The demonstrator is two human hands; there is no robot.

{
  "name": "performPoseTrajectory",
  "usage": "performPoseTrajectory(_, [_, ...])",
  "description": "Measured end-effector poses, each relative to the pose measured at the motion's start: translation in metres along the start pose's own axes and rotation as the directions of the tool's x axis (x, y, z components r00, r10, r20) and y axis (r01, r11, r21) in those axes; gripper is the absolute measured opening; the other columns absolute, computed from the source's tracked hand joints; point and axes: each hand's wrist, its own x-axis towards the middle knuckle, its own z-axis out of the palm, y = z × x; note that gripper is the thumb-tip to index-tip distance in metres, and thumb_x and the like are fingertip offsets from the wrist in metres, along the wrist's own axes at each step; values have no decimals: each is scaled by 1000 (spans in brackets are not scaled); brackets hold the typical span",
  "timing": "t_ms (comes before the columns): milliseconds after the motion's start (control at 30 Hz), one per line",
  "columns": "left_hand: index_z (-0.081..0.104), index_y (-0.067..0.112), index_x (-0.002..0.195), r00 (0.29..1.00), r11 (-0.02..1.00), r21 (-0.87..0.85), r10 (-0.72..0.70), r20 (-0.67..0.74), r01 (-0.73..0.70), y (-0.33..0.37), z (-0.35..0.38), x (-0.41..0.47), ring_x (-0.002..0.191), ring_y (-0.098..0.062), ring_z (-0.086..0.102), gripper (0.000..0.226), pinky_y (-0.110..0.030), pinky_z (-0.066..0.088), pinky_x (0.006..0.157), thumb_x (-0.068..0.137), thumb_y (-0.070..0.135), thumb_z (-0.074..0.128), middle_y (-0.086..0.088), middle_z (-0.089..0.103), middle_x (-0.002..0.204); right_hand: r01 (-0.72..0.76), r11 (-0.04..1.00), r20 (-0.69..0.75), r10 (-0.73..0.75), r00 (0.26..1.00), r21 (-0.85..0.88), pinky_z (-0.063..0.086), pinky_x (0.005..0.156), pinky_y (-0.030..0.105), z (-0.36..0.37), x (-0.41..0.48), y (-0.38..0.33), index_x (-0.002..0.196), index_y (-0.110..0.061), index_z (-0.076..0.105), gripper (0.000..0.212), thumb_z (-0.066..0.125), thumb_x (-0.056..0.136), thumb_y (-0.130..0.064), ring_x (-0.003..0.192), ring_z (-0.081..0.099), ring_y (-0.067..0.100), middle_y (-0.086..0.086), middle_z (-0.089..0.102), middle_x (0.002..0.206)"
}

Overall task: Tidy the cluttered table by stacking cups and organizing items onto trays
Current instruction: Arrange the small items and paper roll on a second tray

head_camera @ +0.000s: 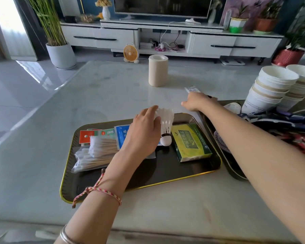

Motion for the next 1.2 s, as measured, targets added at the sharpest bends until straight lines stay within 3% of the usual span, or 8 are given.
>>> performPoseTrajectory(233, [33, 20, 142, 1000, 999, 19, -26, -18, 26, -2, -4, -2, 130, -22, 39, 43, -33, 33, 103, 99, 24, 34, -4, 39, 145, 28, 921, -330, 110, 937, 388, 43, 88, 34, -9, -7, -7, 100, -5, 62, 17, 49, 90, -9, 98, 56, 31, 17, 61, 107])
performPoseTrajectory(334, [33, 19, 142, 999, 999, 26, -36, -31, 37, -5, -8, -3, 129, -23, 40, 43, -34, 34, 103, 99, 24, 34, -5, 39, 145, 164, 669, -348, 150, 925, 725, 48, 70, 25, -39, -12, -11, 80, -9, 67, 15, 56, 85, 1, 72, 59, 17, 4, 63, 82])
performPoseTrajectory(434, [34, 19, 141, 998, 998, 17, -52, -46, 53, -7, -11, -6, 127, -24, 43, 43, -35, 37, 101, 99, 24, 35, -6, 39, 144, 135, 390, -113, -80, 990, 911, 51, 56, 21, -67, -37, -13, 82, -12, 57, 19, 60, 83, 7, 51, 57, 9, 5, 62, 75])
performPoseTrajectory(534, [34, 20, 141, 996, 997, 9, -81, -47, 82, -9, -15, -8, 124, -25, 45, 42, -39, 44, 97, 99, 24, 36, -7, 39, 144, 143, 565, 57, -320, 946, 812, 53, 68, 26, -80, -64, -6, 103, -10, 57, 27, 63, 81, 5, 62, 61, 13, 8, 66, 80])
performPoseTrajectory(667, [33, 22, 141, 993, 994, 19, -110, -51, 111, -8, -18, -9, 124, -27, 46, 42, -45, 49, 91, 99, 25, 36, -6, 37, 145, 300, 742, 106, -444, 890, 599, 53, 56, 19, -82, -96, 8, 95, -9, 64, 20, 68, 78, 1, 63, 62, 11, 4, 66, 76])
performPoseTrajectory(801, [34, 20, 141, 993, 995, 11, -100, -57, 101, -6, -18, -10, 124, -26, 45, 42, -43, 46, 95, 99, 24, 36, -7, 38, 144, 419, 812, 224, -532, 816, 406, 51, 63, 24, -66, -123, 18, 95, -13, 65, 22, 72, 76, -4, 70, 62, 11, 1, 68, 80])
performPoseTrajectory(934, [35, 19, 140, 995, 996, 30, -79, -61, 81, -6, -14, -12, 122, -21, 45, 42, -22, 33, 87, 98, 23, 37, -5, 40, 143, 518, 820, 404, -572, 714, 244, 55, 83, 31, -55, -132, 23, 100, -19, 66, 22, 71, 80, -26, 88, 66, 14, -4, 69, 94])
performPoseTrajectory(1201, [36, 20, 140, 995, 996, 0, -87, -38, 87, 4, -9, -10, 121, -24, 46, 41, -28, 37, 93, 99, 25, 34, -5, 40, 143, 174, 773, -5, -215, 976, 611, 44, 53, 23, -58, -53, 27, 115, -1, 52, 24, 51, 92, -7, 67, 51, 17, 9, 55, 78])
